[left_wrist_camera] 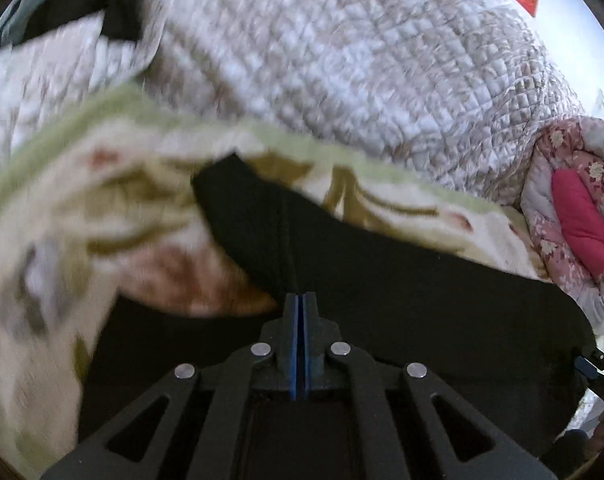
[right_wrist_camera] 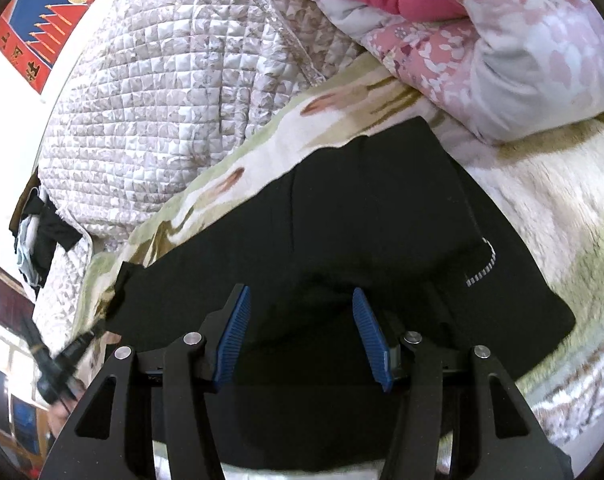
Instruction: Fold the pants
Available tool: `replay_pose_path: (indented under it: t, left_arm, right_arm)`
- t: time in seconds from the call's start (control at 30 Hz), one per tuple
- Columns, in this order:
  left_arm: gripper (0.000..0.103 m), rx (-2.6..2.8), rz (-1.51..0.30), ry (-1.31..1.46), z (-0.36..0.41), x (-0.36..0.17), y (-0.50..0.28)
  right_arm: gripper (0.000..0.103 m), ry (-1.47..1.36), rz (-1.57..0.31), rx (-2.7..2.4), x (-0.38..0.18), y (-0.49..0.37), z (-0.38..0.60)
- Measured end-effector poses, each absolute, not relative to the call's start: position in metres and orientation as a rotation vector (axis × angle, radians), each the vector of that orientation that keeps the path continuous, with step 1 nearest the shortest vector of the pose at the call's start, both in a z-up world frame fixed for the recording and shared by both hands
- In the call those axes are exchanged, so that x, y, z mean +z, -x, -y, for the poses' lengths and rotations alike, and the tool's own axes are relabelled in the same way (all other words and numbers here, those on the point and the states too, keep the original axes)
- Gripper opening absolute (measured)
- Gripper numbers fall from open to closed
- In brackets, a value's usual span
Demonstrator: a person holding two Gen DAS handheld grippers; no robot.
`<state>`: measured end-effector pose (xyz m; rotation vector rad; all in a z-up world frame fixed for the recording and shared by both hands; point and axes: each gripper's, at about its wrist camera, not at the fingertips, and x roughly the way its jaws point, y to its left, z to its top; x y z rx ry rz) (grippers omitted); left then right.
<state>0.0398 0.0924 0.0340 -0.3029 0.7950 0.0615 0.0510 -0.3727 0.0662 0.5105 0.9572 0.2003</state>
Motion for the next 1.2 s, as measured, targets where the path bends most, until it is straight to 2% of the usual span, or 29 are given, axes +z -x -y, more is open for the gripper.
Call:
replay_pose_path:
  t: [0.1,0.13,0.17,0.23,0.3,0.33,0.37,0.43,0.53,0.6,0.63,0.7,0.73,0.77,0.97,1.0,1.03,1.07,1.2]
  left_arm:
    - [0.005,0.077,-0.793,0.362,-0.100,0.029,-0.030]
    - [0.009,0.087,-0.793,0.372,-0.104,0.029,-0.030]
    - [0.022,0.113,-0.798,0.368,-0.106,0.027,-0.030]
    - [0.038,0.127,-0.804,0.364,-0.110,0.027,-0.033]
    - [0.039,0.104,-0.803,0.347,-0.107,0.031,-0.037]
    - [0.042,0.092,-0.795,0.320,-0.103,0.036,-0.039]
    - [0.051,0.078,-0.782,0.288,-0.097,0.040,-0.043]
    - [0.058,0.062,-0.777,0.208,-0.086,0.046,-0.053]
    - [0.058,0.113,-0.828,0.093,-0.074,0.035,-0.077]
    - [0.052,0.144,-0.871,0.084,-0.075,0.025,-0.090]
    - [0.040,0.167,-0.887,0.086,-0.077,0.020,-0.094]
    - [0.031,0.175,-0.884,0.122,-0.083,0.015,-0.097]
    - [0.014,0.179,-0.870,0.138,-0.086,0.016,-0.097]
    - [0.006,0.191,-0.858,0.142,-0.088,0.017,-0.096]
    - [0.005,0.182,-0.777,0.257,-0.112,0.032,-0.083]
    - [0.005,0.178,-0.772,0.265,-0.114,0.035,-0.083]
    - [0.005,0.170,-0.766,0.272,-0.116,0.037,-0.081]
    - [0.004,0.161,-0.756,0.282,-0.118,0.041,-0.079]
    - [0.004,0.148,-0.709,0.315,-0.122,0.059,-0.065]
  right_arm:
    - [0.054,-0.502,-0.961,0.192,0.069,-0.044,0.374]
    - [0.054,-0.496,-0.964,0.184,0.070,-0.042,0.375]
    - [0.054,-0.493,-0.969,0.176,0.070,-0.041,0.376]
    - [0.054,-0.502,-0.978,0.166,0.068,-0.038,0.378]
    - [0.054,-0.504,-0.978,0.160,0.067,-0.037,0.378]
    - [0.054,-0.503,-0.976,0.162,0.067,-0.037,0.378]
    - [0.054,-0.506,-0.972,0.161,0.067,-0.037,0.378]
    - [0.054,-0.507,-0.964,0.160,0.068,-0.036,0.377]
    - [0.054,-0.514,-0.973,0.153,0.064,-0.037,0.377]
    - [0.054,-0.539,-0.969,0.132,0.060,-0.039,0.382]
    - [0.054,-0.554,-0.963,0.121,0.060,-0.039,0.384]
    - [0.054,-0.594,-0.949,0.096,0.057,-0.041,0.392]
    - [0.054,-0.608,-0.942,0.084,0.056,-0.043,0.395]
    - [0.054,-0.625,-0.934,0.077,0.054,-0.045,0.398]
    - [0.054,-0.743,-0.851,0.044,0.052,-0.059,0.418]
    - [0.044,-0.733,-0.837,0.030,0.056,-0.060,0.419]
    - [0.016,-0.725,-0.830,0.030,0.059,-0.061,0.419]
    - [0.011,-0.719,-0.829,0.031,0.061,-0.063,0.419]
    - [0.008,-0.693,-0.806,0.078,0.083,-0.066,0.418]
